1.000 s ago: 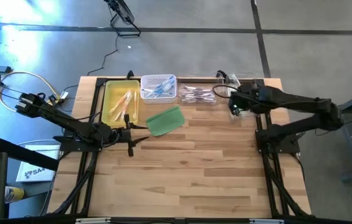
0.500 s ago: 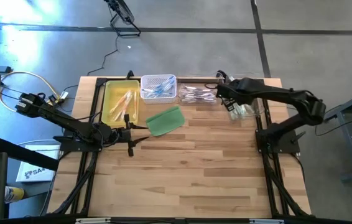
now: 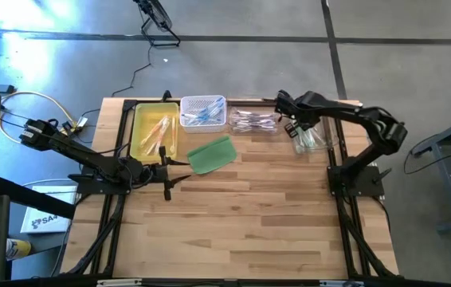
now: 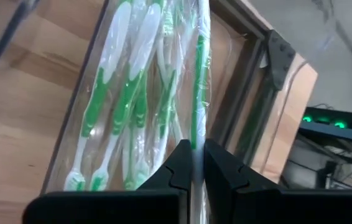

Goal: Pick & Place Toothbrushes
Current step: Put the green toothbrush into the right transparent bin, then return to Home Position

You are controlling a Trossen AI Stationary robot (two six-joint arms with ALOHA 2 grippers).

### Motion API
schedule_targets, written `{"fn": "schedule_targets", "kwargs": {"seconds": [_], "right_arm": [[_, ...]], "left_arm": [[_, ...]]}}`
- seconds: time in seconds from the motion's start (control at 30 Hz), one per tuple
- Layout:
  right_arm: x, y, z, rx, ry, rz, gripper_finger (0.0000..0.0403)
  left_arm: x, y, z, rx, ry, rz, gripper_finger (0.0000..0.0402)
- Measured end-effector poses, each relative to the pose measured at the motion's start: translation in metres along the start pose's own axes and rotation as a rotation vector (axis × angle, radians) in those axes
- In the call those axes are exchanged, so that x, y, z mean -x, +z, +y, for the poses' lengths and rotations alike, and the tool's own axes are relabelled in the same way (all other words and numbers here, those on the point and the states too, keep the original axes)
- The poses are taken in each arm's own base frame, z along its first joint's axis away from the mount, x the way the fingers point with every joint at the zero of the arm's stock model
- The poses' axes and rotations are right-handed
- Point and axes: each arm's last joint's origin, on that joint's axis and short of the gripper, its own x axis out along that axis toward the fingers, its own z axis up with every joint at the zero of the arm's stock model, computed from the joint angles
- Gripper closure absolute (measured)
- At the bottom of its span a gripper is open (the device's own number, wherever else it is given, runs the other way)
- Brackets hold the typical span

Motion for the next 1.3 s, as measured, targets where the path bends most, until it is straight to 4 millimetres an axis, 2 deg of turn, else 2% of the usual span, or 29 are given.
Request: {"fn": "schedule_targets", "kwargs": {"seconds": [0.2, 0.27, 0.47, 0.63, 0.77, 0.93, 1.17, 1.3], "right_arm": [[-0.005, 0.005, -0.005, 0.017, 0.078, 0.030, 0.0385], [-0.006, 0.005, -0.005, 0.033, 0.092, 0.033, 0.0364], [-0.006, 0.005, -0.005, 0.038, 0.093, 0.031, 0.0267], [-0.006, 0.005, -0.005, 0.039, 0.096, 0.032, 0.0241], [-0.004, 0.004, -0.003, 0.060, 0.126, 0.042, 0.0256], [0.004, -0.001, 0.001, 0.138, 0.159, 0.020, 0.0304], [0.029, -0.015, 0.005, 0.214, 0.200, -0.083, 0.0389], [0.048, -0.027, 0.006, 0.246, 0.260, -0.161, 0.0399]], "left_arm": [[0.000, 0.000, 0.000, -0.046, 0.000, 0.000, 0.0224], [0.000, 0.000, 0.000, -0.052, 0.000, 0.000, 0.0224], [0.000, 0.000, 0.000, -0.082, 0.000, 0.000, 0.0224], [0.000, 0.000, 0.000, -0.082, 0.000, 0.000, 0.0224], [0.000, 0.000, 0.000, -0.082, 0.000, 0.000, 0.0224], [0.000, 0.000, 0.000, -0.082, 0.001, 0.000, 0.0224], [0.000, 0.000, 0.000, -0.093, 0.001, 0.000, 0.0224], [0.000, 0.000, 0.000, -0.104, 0.001, 0.001, 0.0224]]}}
